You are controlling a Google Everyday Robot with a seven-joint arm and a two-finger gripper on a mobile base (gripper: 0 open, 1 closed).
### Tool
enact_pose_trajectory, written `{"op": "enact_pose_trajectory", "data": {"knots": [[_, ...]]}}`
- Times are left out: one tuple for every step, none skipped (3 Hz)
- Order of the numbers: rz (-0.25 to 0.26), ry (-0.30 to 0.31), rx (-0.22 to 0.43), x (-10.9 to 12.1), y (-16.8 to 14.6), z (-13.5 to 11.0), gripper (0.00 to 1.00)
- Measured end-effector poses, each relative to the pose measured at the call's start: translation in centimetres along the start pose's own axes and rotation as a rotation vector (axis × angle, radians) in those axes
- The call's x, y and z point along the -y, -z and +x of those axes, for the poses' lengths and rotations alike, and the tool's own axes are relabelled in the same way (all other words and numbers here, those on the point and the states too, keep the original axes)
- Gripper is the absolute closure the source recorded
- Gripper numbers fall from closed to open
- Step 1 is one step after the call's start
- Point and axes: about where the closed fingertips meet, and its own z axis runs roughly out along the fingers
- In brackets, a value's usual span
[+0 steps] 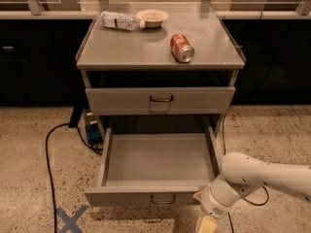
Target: Close middle drawer
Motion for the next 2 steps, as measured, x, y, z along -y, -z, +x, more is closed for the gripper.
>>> {"op": "enact_pose_trajectory", "data": {"knots": [[-0.027, -0.033, 0.042, 0.5, -0.9, 1.1, 0.00], [-0.091, -0.035, 0.090, 1.4, -2.7, 0.9, 0.00]]}}
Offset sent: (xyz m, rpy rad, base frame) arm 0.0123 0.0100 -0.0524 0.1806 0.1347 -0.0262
